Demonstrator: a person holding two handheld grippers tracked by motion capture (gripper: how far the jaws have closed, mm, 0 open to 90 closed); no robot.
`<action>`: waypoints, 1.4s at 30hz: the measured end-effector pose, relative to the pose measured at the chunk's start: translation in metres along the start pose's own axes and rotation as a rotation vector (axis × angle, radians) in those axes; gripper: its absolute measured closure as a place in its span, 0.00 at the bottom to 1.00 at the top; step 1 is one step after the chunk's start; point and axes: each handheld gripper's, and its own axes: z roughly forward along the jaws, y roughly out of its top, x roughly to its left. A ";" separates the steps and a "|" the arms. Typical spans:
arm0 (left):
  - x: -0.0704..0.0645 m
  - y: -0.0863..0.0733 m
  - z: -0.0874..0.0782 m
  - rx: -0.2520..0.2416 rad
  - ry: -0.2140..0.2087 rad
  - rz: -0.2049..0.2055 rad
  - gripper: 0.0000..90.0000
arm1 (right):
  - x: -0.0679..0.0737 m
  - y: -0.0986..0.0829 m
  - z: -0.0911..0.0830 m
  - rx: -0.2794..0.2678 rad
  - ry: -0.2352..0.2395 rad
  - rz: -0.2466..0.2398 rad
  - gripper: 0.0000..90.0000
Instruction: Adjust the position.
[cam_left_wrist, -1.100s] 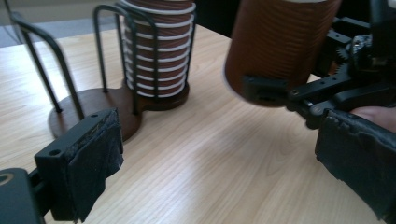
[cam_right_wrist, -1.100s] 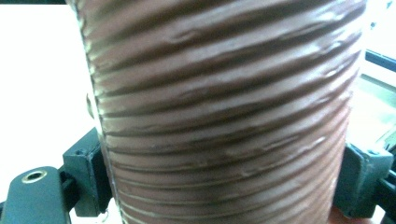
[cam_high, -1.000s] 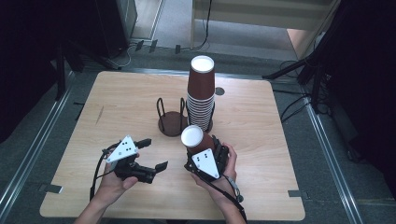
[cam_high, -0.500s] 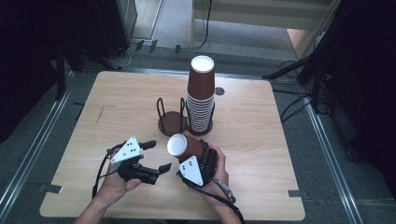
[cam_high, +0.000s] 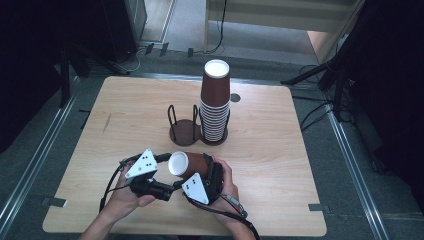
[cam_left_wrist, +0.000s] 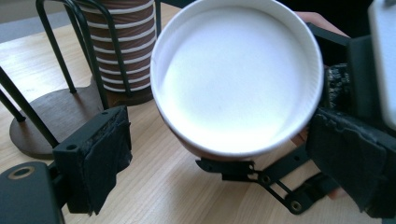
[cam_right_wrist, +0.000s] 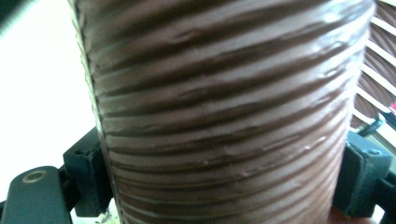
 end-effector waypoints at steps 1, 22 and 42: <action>0.000 0.000 0.001 -0.001 -0.002 0.003 0.09 | 0.001 0.000 0.000 -0.004 0.008 -0.007 0.14; 0.000 0.002 -0.001 -0.001 -0.075 -0.001 0.24 | 0.007 -0.001 -0.007 -0.043 0.129 -0.013 0.07; 0.025 -0.008 -0.008 -0.130 -0.023 -0.145 0.24 | -0.018 0.005 -0.024 -0.117 0.134 0.137 0.00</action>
